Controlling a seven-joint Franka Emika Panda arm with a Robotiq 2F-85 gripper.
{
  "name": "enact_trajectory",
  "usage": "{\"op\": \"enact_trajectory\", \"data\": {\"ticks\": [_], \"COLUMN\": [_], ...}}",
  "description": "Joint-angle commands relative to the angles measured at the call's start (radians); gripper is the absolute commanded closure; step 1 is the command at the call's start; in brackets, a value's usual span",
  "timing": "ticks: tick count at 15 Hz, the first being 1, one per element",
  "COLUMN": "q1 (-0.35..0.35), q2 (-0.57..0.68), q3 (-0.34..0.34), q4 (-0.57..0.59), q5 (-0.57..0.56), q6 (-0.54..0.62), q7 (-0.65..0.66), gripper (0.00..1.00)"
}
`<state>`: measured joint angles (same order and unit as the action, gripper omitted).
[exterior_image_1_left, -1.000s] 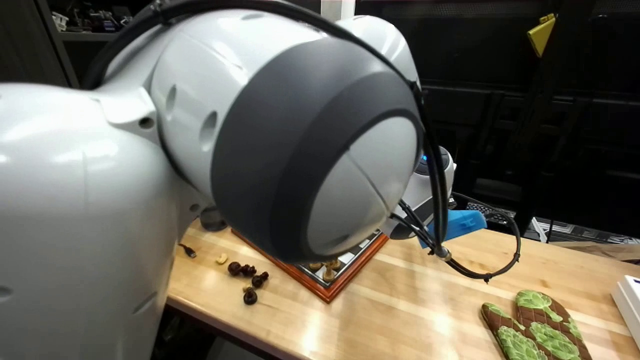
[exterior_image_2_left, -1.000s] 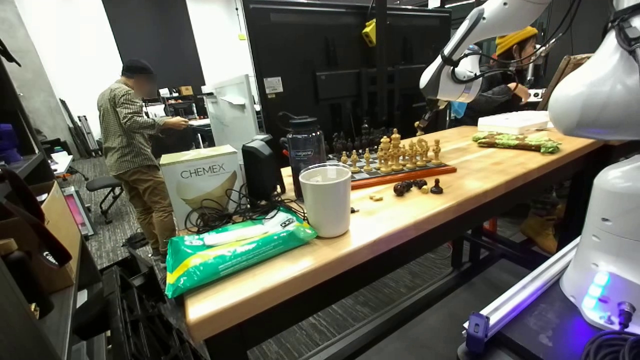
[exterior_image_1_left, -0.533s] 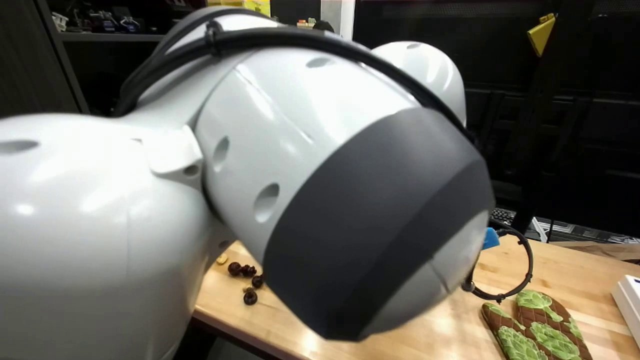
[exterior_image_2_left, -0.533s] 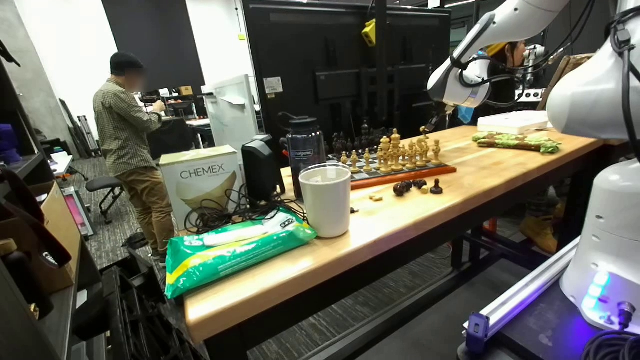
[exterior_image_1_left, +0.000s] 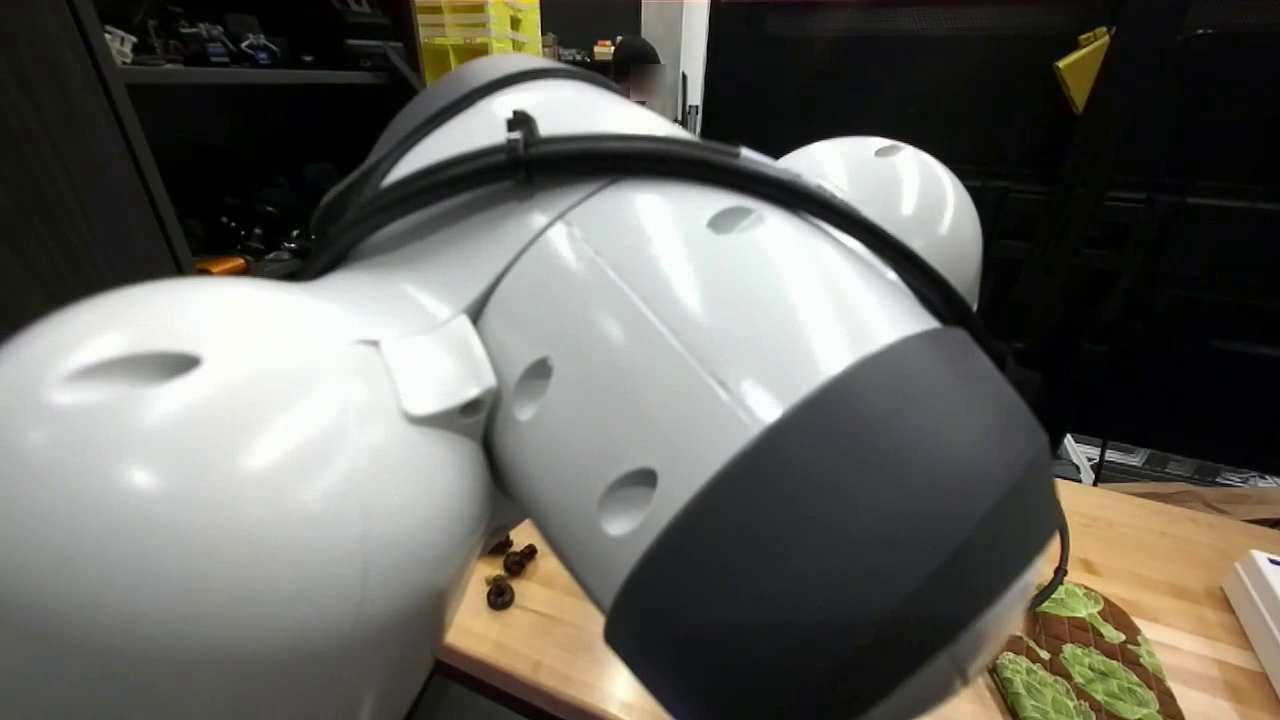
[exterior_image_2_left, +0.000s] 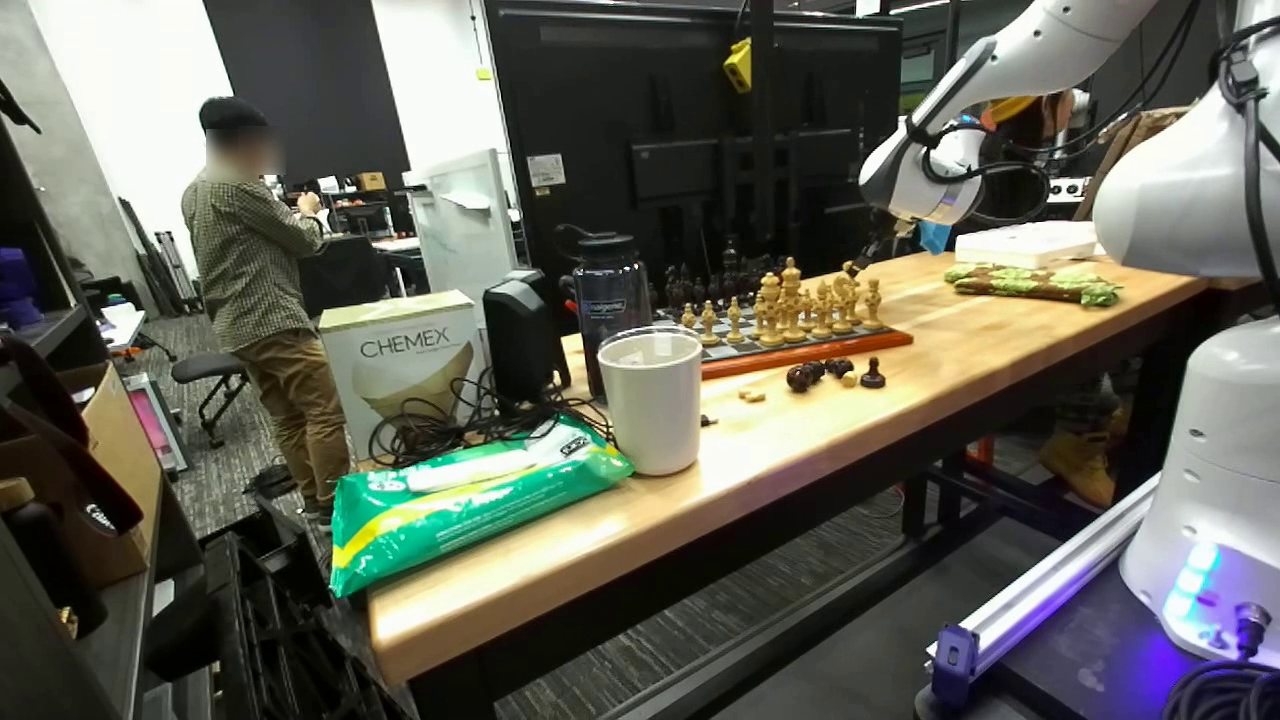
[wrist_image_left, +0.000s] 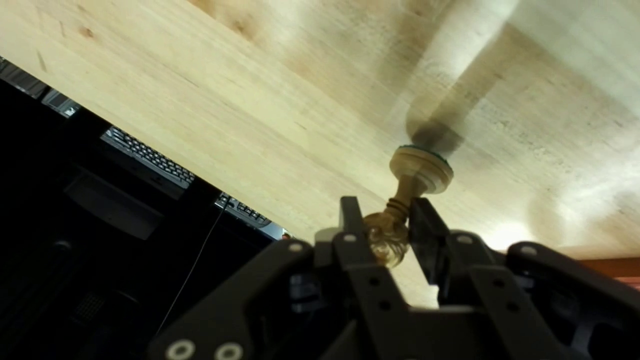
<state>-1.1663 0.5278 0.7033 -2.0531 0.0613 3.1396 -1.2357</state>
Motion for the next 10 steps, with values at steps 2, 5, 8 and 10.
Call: {"op": "enact_trajectory", "data": {"ticks": [2, 5, 8, 10], "q1": [-0.021, -0.024, -0.025, -0.022], "q2": [0.022, 0.031, 0.036, 0.034], "q3": [0.02, 0.019, 0.021, 0.017], "q4": [0.017, 0.021, 0.025, 0.026], "q5": [-0.009, -0.056, -0.092, -0.113], "q6": [-0.02, -0.022, -0.026, -0.027], "q7": [-0.023, 0.022, 0.041, 0.056], "gripper": [0.93, 0.92, 0.42, 0.28]}}
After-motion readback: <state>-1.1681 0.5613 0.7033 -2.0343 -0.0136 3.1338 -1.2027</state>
